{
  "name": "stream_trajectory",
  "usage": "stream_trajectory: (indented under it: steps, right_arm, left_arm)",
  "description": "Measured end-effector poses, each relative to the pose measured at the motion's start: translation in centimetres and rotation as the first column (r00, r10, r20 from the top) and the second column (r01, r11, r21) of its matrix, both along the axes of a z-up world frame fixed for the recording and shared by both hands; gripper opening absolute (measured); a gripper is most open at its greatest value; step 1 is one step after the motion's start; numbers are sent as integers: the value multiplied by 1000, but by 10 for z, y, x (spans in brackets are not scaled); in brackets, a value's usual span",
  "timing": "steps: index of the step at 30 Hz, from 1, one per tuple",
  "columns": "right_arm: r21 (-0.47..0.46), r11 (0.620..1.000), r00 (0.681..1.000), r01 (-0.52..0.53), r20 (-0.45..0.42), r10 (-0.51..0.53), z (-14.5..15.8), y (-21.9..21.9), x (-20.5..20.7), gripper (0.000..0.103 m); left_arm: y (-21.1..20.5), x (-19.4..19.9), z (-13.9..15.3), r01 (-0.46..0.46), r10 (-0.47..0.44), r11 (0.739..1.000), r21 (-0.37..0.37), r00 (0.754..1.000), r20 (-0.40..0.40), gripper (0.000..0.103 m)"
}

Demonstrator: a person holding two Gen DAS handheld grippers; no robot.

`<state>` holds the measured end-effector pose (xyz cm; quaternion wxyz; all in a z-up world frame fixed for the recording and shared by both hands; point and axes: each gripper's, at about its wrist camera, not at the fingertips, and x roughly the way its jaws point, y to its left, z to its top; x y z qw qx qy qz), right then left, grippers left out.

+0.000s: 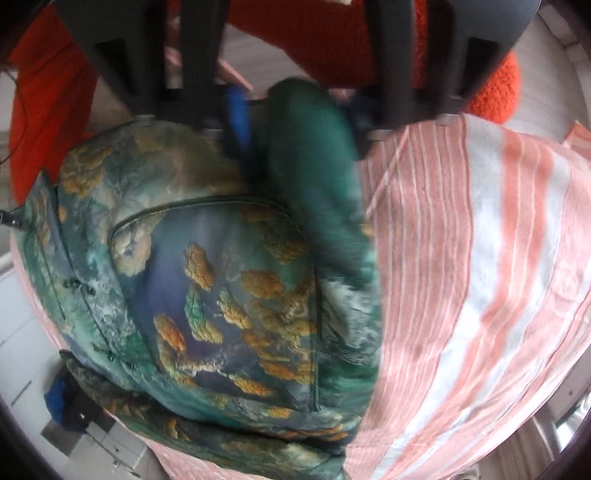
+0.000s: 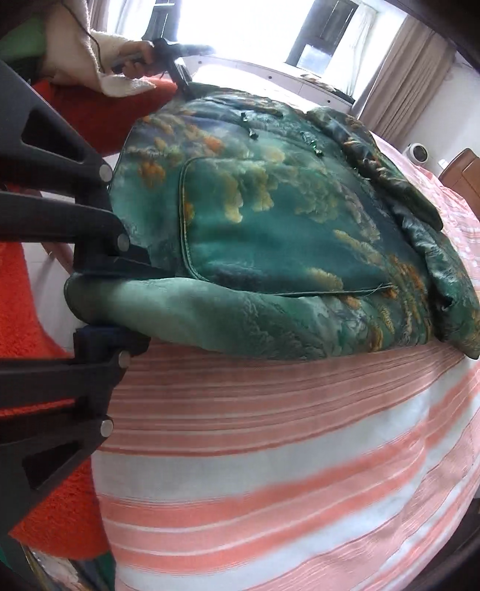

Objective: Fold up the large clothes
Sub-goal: 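Lower both grippers to the jacket hem and close on it, then lift the hem with both grippers and fold it over toward the collar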

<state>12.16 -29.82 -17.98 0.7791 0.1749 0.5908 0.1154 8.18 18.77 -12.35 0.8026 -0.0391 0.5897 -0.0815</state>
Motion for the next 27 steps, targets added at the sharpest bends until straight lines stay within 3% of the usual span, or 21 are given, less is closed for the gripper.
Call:
stream_trajectory:
  steps: [3,7,11,13,15,17,19,23,25,27]
  right_arm:
    - [-35,999,999,-22,29,23,16,7,-1,13]
    - [-36,998,998,-43,48,45,35,9,-13,12]
    - [8,998,998,-62,0,62,44,4,-41,12]
    - [73,996,998,-54,-20,56,49,-2,-57,11]
    - [158,987,1000,-31,3,31,64,-12,-60,11]
    - [235,972,998,-12,63,-3,89,-23,-48,11]
    - [281,959,990,-15,137,-25,116,-34,-25,11]
    - [294,955,953,-30,296,-62,169,-44,70,11]
    - [273,962,924,-8,370,-97,185,-44,140,11]
    - [287,958,903,27,404,-146,185,-48,197,16]
  left_arm:
    - [6,-3,13,-9,9,999,-46,1000,5,10]
    - [9,-23,27,19,-20,997,-79,1000,-10,9]
    - [17,-58,40,32,-40,990,-138,998,-57,9]
    - [29,-66,55,-11,-2,973,-231,998,-55,8]
    - [43,-58,85,-58,59,939,-338,998,-7,8]
    - [54,-38,117,-50,88,912,-408,993,73,8]
    - [59,2,155,-2,87,905,-426,980,180,8]
    - [50,115,208,20,111,937,-349,930,351,10]
    - [36,186,216,6,114,954,-301,918,380,19]
    - [21,257,206,-27,98,976,-216,942,321,46]
